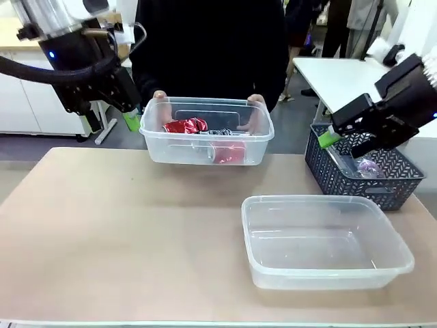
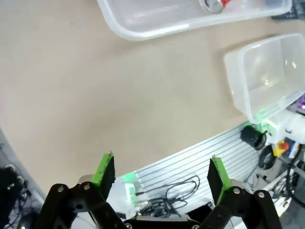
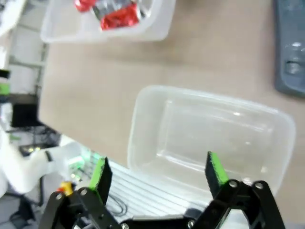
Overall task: Sort the waste into each basket.
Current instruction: Pick up the Organizing box on the right side of the table and lift it.
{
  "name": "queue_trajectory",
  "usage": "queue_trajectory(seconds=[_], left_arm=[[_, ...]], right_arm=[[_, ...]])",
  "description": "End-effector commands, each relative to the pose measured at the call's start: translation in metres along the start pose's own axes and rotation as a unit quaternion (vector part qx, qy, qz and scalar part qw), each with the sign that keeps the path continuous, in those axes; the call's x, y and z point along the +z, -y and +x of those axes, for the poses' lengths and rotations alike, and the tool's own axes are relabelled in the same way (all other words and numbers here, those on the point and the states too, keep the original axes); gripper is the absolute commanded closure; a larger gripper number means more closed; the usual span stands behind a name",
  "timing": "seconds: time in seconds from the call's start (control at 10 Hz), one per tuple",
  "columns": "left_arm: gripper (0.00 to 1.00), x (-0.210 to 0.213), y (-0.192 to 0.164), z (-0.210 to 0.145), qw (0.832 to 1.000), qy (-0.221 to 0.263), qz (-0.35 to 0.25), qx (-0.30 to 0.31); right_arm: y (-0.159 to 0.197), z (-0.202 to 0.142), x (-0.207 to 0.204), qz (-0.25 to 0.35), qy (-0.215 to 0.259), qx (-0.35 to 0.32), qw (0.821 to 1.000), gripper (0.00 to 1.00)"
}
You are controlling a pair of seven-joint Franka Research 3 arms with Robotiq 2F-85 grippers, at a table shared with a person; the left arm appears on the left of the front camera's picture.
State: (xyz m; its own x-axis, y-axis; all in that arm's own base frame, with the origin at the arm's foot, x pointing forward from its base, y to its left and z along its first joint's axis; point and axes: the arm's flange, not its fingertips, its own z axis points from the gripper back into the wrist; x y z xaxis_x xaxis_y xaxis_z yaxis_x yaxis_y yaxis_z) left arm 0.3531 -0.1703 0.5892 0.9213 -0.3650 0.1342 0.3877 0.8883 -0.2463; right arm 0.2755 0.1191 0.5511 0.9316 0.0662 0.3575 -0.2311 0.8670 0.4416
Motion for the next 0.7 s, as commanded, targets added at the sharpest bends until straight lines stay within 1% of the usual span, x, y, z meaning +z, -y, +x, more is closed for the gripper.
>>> queue_trajectory(seconds=[0.0,0.1,0.2,0.3,0.4,0.5,0.6], left_arm=[[0.0,0.005,-0.009,0.023,1.0,-0.017,-0.012,0.009],[0.0,0.0,0.0,0.0,1.0,0.0,0.0,0.0],[0.0,-0.032,0.02,0.041,0.999,-0.023,-0.036,-0.005],[0.0,-0.067,0.035,0.063,0.999,-0.023,-0.008,0.041],[0.0,-0.111,0.057,0.081,0.998,-0.044,0.001,0.041],[0.0,-0.145,0.083,0.091,0.999,-0.029,0.005,0.041],[0.0,-0.171,0.109,0.096,0.998,-0.034,-0.022,0.046]], right_arm=[[-0.004,0.026,-0.001,0.035,-0.025,0.004,0.999,0.0],[0.0,0.0,0.0,0.0,0.0,0.0,1.0,0.0],[0.015,0.018,-0.021,-0.093,-0.04,-0.051,0.994,0.0],[0.04,0.012,-0.023,-0.141,-0.065,-0.089,0.984,0.0],[0.077,-0.014,-0.023,-0.217,-0.12,-0.13,0.96,0.0],[0.104,-0.039,-0.023,-0.234,-0.146,-0.17,0.946,0.0],[0.12,-0.058,-0.021,-0.245,-0.135,-0.204,0.938,0.0]])
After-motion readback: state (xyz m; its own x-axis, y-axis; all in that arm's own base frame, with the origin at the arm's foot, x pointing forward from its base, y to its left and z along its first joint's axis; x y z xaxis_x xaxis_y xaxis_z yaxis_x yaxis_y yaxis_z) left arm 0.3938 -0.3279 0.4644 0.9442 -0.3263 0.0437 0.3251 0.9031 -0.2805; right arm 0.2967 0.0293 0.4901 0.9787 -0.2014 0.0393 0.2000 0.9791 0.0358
